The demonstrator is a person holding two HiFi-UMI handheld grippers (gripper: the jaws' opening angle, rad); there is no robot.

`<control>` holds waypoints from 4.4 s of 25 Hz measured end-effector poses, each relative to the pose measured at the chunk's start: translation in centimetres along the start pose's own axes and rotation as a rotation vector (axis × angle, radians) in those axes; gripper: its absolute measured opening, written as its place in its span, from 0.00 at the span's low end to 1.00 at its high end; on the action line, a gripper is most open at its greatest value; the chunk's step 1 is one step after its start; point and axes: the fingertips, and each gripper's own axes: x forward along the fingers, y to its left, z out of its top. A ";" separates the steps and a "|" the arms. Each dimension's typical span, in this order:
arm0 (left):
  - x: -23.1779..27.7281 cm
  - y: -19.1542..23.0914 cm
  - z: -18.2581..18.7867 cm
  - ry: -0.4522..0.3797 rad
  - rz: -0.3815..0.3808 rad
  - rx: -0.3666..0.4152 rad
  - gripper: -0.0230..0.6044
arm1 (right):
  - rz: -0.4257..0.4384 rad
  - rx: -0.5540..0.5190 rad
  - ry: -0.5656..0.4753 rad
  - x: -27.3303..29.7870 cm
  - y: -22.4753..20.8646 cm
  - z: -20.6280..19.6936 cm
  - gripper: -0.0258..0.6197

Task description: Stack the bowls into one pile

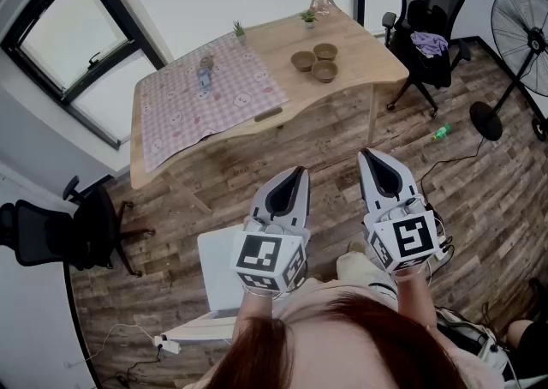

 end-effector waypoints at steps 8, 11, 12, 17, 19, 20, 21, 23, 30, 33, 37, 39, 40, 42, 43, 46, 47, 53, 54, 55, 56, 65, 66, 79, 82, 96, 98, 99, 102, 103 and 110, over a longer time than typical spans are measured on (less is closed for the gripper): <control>4.8 -0.4 0.2 0.011 -0.003 0.014 0.05 | -0.002 0.007 0.007 1.1 -4.1 -1.4 0.04; 7.0 -0.9 0.1 0.025 -0.013 0.021 0.05 | -0.024 0.005 0.018 1.8 -6.2 -1.6 0.04; 7.7 -1.0 0.2 0.028 -0.018 0.021 0.05 | -0.030 0.007 0.021 2.2 -6.8 -1.7 0.04; 11.2 -1.2 0.2 0.037 -0.024 0.019 0.05 | -0.029 0.006 0.029 3.9 -9.7 -2.3 0.04; 12.5 -1.5 0.1 0.040 -0.027 0.018 0.05 | -0.029 0.005 0.036 4.2 -10.7 -2.7 0.04; 13.1 -1.7 0.1 0.039 -0.026 0.018 0.05 | -0.026 0.005 0.038 4.3 -11.2 -2.9 0.04; 13.8 -1.8 0.1 0.038 -0.025 0.018 0.05 | -0.023 0.005 0.040 4.5 -11.7 -3.0 0.04; 15.1 -2.1 0.2 0.038 -0.025 0.018 0.05 | -0.019 0.002 0.042 4.9 -12.7 -3.2 0.04; 19.1 -2.8 -0.1 0.045 -0.026 0.016 0.05 | -0.001 0.007 0.051 6.4 -15.8 -4.3 0.04; 20.8 -2.9 -0.1 0.046 -0.025 0.018 0.05 | 0.010 -0.003 0.051 7.1 -16.8 -4.8 0.04; 22.6 -3.1 -0.1 0.053 -0.022 0.027 0.05 | 0.019 -0.005 0.058 7.9 -18.0 -5.0 0.04; 23.5 -3.1 -0.2 0.060 -0.026 0.028 0.05 | 0.019 -0.004 0.060 8.5 -18.7 -5.4 0.04; 23.9 -2.9 -0.3 0.064 -0.028 0.027 0.05 | 0.019 -0.004 0.062 9.0 -18.9 -5.6 0.04; 24.7 -2.1 -0.2 0.067 -0.030 0.023 0.05 | 0.021 -0.005 0.067 10.2 -19.3 -5.9 0.04; 25.2 -1.5 -0.2 0.067 -0.029 0.021 0.05 | 0.022 -0.006 0.068 10.9 -19.4 -6.0 0.04; 26.8 0.3 0.1 0.071 -0.025 0.020 0.05 | 0.019 -0.010 0.073 13.3 -20.0 -6.2 0.04; 27.3 1.0 0.1 0.074 -0.025 0.019 0.05 | 0.019 -0.010 0.076 14.1 -20.1 -6.3 0.04; 30.1 5.0 0.8 0.069 -0.018 0.003 0.05 | 0.020 -0.009 0.096 18.9 -20.4 -6.6 0.04; 30.6 5.6 0.9 0.070 -0.018 0.002 0.05 | 0.021 -0.011 0.098 19.6 -20.5 -6.7 0.04; 31.0 6.1 0.9 0.071 -0.018 -0.001 0.05 | 0.020 -0.012 0.098 20.2 -20.6 -6.8 0.04; 31.3 6.6 0.9 0.072 -0.020 -0.003 0.05 | 0.016 -0.010 0.098 20.8 -20.8 -6.7 0.04; 34.2 12.2 1.4 0.080 -0.018 0.011 0.05 | -0.012 -0.007 0.103 27.3 -21.4 -6.9 0.04; 34.5 12.9 1.5 0.079 -0.019 0.013 0.05 | -0.015 -0.007 0.103 28.1 -21.3 -7.0 0.04; 36.7 19.7 1.5 0.076 -0.060 -0.016 0.05 | -0.047 -0.039 0.148 35.4 -20.3 -8.3 0.04; 37.3 20.2 0.9 0.086 -0.067 -0.021 0.05 | -0.043 -0.056 0.176 36.4 -20.3 -9.3 0.04; 43.4 23.2 0.6 0.111 -0.065 -0.029 0.05 | -0.007 -0.058 0.279 41.8 -23.8 -13.9 0.08; 44.5 23.5 0.5 0.115 -0.062 -0.026 0.05 | -0.001 -0.059 0.301 42.5 -24.5 -14.8 0.09; 45.0 23.7 0.5 0.116 -0.063 -0.028 0.05 | 0.002 -0.061 0.314 42.8 -24.9 -15.3 0.09; 46.6 24.2 0.1 0.124 -0.067 -0.038 0.05 | 0.011 -0.059 0.352 43.9 -25.9 -17.0 0.10; 47.1 24.4 -0.1 0.129 -0.066 -0.039 0.05 | 0.015 -0.058 0.365 44.2 -26.3 -17.7 0.10; 50.3 25.6 -0.3 0.152 -0.062 -0.037 0.05 | 0.058 -0.034 0.452 46.8 -27.9 -21.8 0.11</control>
